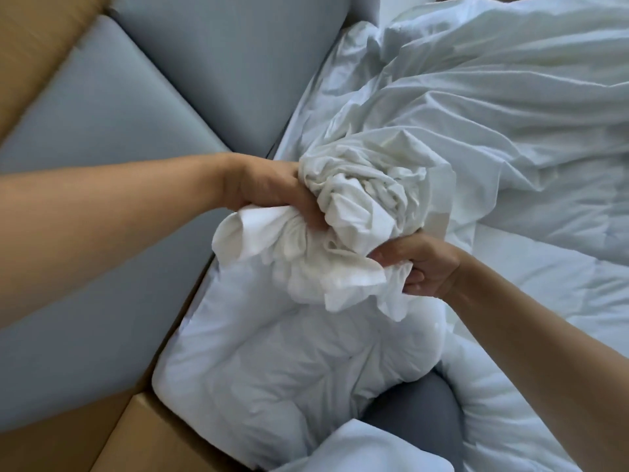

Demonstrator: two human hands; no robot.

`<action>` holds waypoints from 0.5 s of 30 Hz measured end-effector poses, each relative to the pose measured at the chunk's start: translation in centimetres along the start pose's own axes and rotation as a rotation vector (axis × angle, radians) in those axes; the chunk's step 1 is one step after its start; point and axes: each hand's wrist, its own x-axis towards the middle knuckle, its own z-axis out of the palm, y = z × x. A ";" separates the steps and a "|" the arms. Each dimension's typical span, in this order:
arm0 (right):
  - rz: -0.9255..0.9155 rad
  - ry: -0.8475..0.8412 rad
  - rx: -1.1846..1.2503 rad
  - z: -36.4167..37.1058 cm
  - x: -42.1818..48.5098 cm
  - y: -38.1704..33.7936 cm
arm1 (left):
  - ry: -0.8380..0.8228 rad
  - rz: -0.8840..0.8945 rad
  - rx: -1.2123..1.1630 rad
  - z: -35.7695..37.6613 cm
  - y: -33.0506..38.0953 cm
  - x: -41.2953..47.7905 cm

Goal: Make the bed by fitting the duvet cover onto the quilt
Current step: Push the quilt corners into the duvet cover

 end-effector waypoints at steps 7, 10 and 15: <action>-0.104 0.298 -0.198 -1.1 -0.2 0.1 | 0.100 -0.088 0.286 2.5 -1.3 -0.6; -0.154 0.375 -0.165 0.2 0.2 0.5 | 0.516 -0.106 0.664 2.9 -1.7 0.6; -0.256 0.463 -0.230 2.8 0.6 1.4 | 0.977 0.191 1.001 3.7 -4.5 1.2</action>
